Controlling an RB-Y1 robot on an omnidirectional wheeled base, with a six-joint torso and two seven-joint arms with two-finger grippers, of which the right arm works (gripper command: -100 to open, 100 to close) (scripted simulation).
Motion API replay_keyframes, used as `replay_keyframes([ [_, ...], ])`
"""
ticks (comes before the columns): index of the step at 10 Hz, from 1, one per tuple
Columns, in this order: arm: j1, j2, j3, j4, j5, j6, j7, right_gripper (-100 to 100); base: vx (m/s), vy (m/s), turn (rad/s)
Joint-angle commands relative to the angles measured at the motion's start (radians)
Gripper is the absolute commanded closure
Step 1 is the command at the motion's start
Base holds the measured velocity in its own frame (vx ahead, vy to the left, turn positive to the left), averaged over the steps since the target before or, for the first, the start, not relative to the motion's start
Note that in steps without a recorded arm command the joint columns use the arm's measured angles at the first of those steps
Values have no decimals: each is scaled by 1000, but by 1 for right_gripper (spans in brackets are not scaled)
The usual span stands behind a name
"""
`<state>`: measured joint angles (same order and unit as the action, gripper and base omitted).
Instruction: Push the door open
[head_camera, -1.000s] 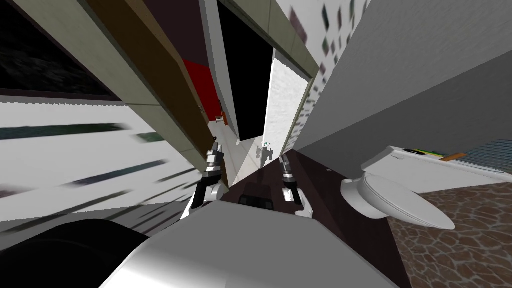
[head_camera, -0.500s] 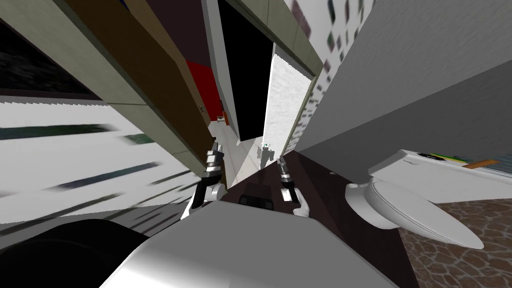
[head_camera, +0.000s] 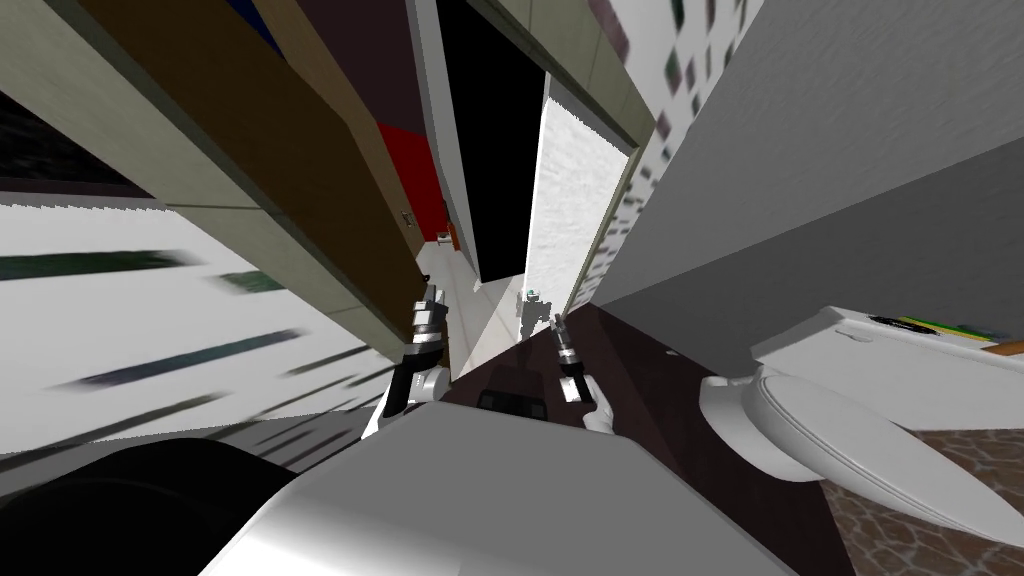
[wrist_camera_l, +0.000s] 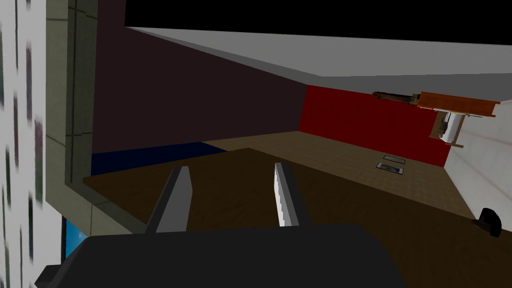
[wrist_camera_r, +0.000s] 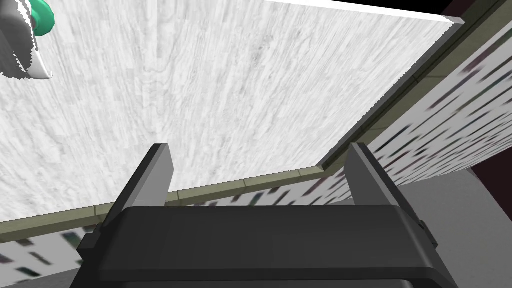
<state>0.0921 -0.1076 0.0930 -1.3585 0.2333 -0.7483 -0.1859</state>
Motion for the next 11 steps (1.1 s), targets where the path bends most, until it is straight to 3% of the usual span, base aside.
replay_keyframes([
  [1, -13, 3, 5, 42, 8, -9, -5, -100, 94, -72, 56],
  [11, -104, 11, 26, 279, 50, -46, -51, -100, 88, -69, 43],
])
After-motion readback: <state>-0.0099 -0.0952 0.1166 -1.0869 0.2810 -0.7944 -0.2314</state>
